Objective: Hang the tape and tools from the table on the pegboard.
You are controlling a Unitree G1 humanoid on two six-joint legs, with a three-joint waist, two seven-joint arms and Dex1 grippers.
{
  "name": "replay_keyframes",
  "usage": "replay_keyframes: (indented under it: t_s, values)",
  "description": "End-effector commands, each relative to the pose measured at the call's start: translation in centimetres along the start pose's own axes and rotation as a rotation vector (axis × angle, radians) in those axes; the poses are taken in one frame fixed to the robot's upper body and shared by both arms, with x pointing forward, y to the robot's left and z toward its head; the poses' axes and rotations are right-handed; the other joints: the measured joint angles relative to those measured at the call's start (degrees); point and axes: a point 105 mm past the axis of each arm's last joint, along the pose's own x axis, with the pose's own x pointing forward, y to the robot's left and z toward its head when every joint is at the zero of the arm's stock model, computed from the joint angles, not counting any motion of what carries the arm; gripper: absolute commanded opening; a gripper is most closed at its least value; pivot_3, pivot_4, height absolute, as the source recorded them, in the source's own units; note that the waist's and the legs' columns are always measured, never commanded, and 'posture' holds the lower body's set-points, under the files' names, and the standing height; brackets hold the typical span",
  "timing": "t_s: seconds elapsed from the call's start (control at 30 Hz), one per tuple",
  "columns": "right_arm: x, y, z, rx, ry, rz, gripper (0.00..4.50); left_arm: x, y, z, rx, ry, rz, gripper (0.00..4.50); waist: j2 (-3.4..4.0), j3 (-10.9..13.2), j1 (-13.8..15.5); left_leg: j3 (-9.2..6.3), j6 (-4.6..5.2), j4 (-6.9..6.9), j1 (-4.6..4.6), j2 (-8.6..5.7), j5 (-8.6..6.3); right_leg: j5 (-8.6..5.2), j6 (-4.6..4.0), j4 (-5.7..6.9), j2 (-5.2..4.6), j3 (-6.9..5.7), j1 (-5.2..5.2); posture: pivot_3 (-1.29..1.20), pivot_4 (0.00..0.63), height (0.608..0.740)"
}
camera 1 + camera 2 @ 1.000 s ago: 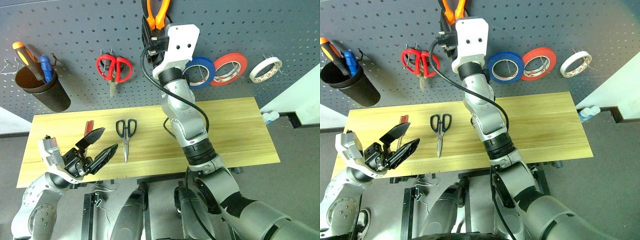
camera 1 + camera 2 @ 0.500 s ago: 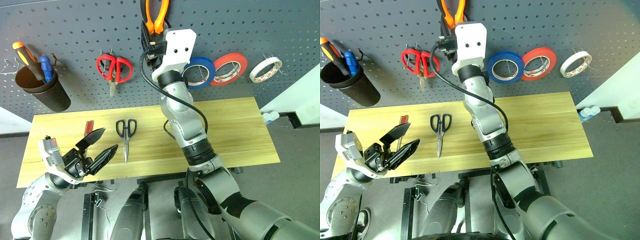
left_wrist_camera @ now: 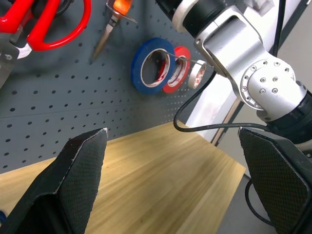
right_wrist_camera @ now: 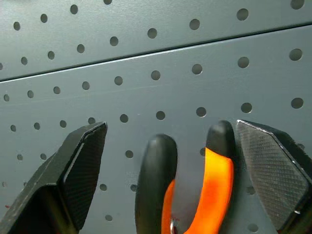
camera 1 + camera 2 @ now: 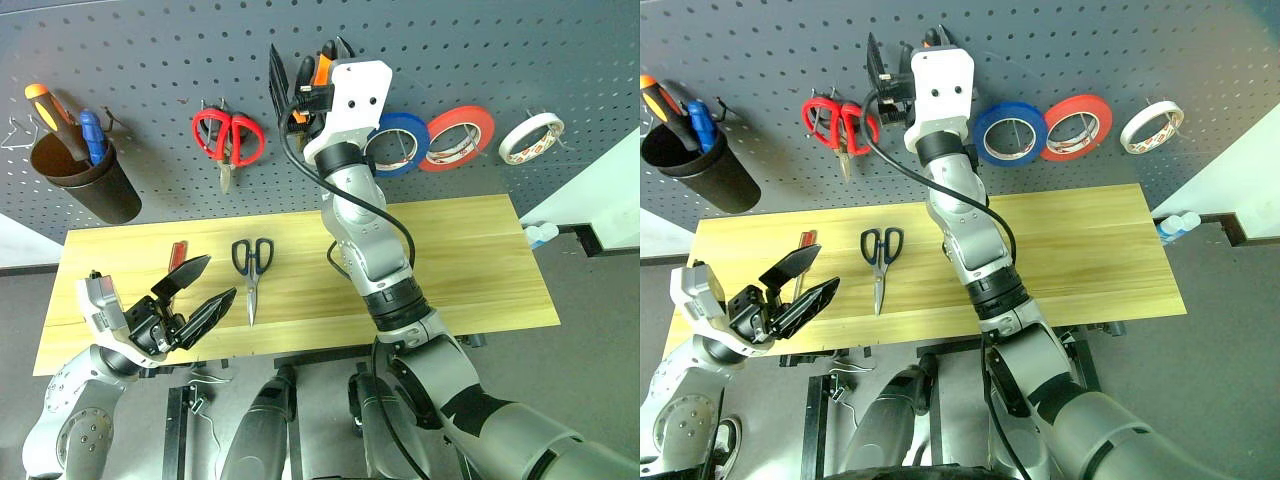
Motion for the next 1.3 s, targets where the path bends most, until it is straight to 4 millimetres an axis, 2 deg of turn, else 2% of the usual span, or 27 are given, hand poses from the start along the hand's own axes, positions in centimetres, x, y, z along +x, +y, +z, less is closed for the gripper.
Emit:
replay_keyframes:
  t_s: [0.03, 0.23, 0.57, 0.77, 0.93, 1.07, 1.17, 1.3]
  values:
    - [-0.5, 1.5, 1.1, 0.069, -0.043, 0.010, 4.45, 0.0, -0.2, 0.5, 0.028, -0.023, -0.008, 4.50, 0.00, 0.0, 0.0, 0.00, 0.00, 0.00, 0.00, 0.00, 0.00, 0.00, 0.00, 0.00, 0.00, 0.00, 0.00, 0.05, 0.338, 0.715]
    - [-1.0, 0.4, 2.4, 0.038, -0.066, 0.013, 4.45, 0.2, -0.2, 0.3, 0.024, -0.029, -0.013, 4.50, 0.00, 0.0, 0.0, 0.00, 0.00, 0.00, -0.01, 0.00, 0.00, 0.00, 0.00, -0.01, 0.00, 0.00, 0.00, 0.04, 0.329, 0.715]
    - [-4.7, -2.1, 4.4, -0.030, -0.028, 0.002, 4.45, 0.7, -0.1, 0.1, 0.032, -0.038, -0.021, 4.50, -0.03, 0.0, 0.0, 0.00, -0.01, 0.00, 0.00, 0.01, 0.00, 0.00, 0.00, 0.00, 0.00, 0.00, 0.00, 0.03, 0.309, 0.715]
    - [-8.2, -5.0, 4.6, -0.084, 0.066, -0.017, 4.45, 0.6, -0.3, 0.9, 0.063, -0.079, -0.015, 4.50, -0.21, -0.2, 0.4, -0.02, -0.01, 0.01, 0.00, 0.00, 0.00, 0.01, 0.00, -0.04, 0.00, -0.01, 0.04, 0.03, 0.287, 0.715]
    - [-10.5, -6.2, 4.3, -0.058, 0.160, 0.060, 4.45, 0.4, 0.0, 1.0, 0.082, -0.082, 0.003, 4.50, -0.24, -0.3, 0.4, -0.03, 0.00, 0.00, 0.03, 0.01, 0.04, 0.04, -0.04, 0.01, 0.01, -0.03, 0.04, 0.05, 0.259, 0.715]
    - [-12.9, -5.9, 4.0, 0.007, 0.278, 0.210, 4.45, 0.4, 0.9, 0.3, 0.101, -0.065, 0.045, 4.50, -0.26, -1.1, 1.2, -0.03, -0.01, 0.00, 0.03, 0.02, 0.04, 0.04, -0.04, -0.05, 0.02, -0.05, 0.09, 0.04, 0.231, 0.715]
    - [-15.1, -5.0, 3.5, 0.076, 0.382, 0.333, 4.45, 0.7, 1.6, -0.9, 0.094, -0.037, 0.087, 4.50, -0.24, -2.2, 1.6, -0.04, -0.01, 0.01, 0.03, 0.01, 0.04, 0.04, -0.04, -0.06, 0.02, -0.07, 0.10, 0.03, 0.204, 0.715]
    - [-18.2, -5.1, 2.4, 0.100, 0.536, 0.416, 4.45, 1.1, 2.4, -2.5, 0.083, 0.005, 0.127, 4.50, -0.39, -3.9, 1.9, -0.06, 0.02, 0.04, 0.10, 0.00, 0.03, 0.05, -0.03, -0.13, 0.01, -0.14, 0.27, 0.02, 0.182, 0.715]
